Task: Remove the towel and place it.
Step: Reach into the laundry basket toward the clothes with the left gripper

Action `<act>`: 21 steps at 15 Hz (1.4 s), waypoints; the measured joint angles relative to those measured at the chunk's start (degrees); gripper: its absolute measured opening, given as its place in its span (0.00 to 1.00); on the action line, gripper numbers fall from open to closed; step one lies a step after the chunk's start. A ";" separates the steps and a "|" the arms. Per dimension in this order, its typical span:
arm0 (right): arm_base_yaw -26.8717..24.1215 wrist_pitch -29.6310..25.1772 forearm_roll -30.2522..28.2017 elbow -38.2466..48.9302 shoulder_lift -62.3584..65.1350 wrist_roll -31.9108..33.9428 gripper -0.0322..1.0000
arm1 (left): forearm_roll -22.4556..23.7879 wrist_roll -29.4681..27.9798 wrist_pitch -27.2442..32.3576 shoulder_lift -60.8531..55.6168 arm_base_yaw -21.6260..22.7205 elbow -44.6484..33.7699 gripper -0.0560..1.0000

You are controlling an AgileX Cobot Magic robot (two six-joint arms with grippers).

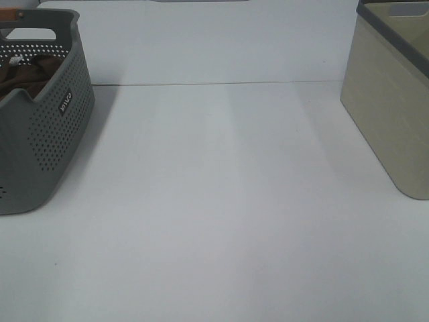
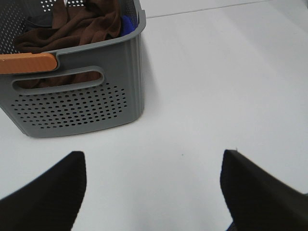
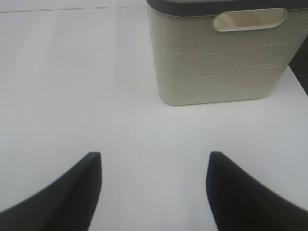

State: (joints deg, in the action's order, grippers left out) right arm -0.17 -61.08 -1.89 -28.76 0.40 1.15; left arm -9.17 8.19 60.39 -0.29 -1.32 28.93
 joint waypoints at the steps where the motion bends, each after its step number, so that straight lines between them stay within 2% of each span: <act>1: 0.00 0.00 0.00 0.00 0.00 0.00 0.62 | 0.00 0.00 0.00 0.00 0.00 0.00 0.75; 11: 0.00 0.00 0.00 0.00 0.00 0.00 0.62 | -0.40 0.00 -0.46 0.00 0.00 0.23 0.75; 14: 0.00 0.00 0.00 0.00 0.00 0.00 0.62 | 0.52 -0.97 -8.19 2.92 0.00 2.41 0.74; 15: 0.00 0.00 0.00 0.00 0.00 0.00 0.62 | 1.89 -2.41 -12.95 6.07 0.00 3.04 0.72; 19: 0.00 0.00 0.00 0.00 0.00 0.00 0.62 | 8.02 -9.17 -29.45 24.64 0.00 5.04 0.64; 21: 0.00 0.00 0.00 0.00 0.00 0.00 0.62 | 11.97 -12.09 -32.60 37.30 0.00 10.66 0.64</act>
State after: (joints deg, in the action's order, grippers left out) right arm -0.17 -61.08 -1.89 -28.76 0.40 1.15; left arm 2.81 -3.90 27.79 37.01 -1.32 39.59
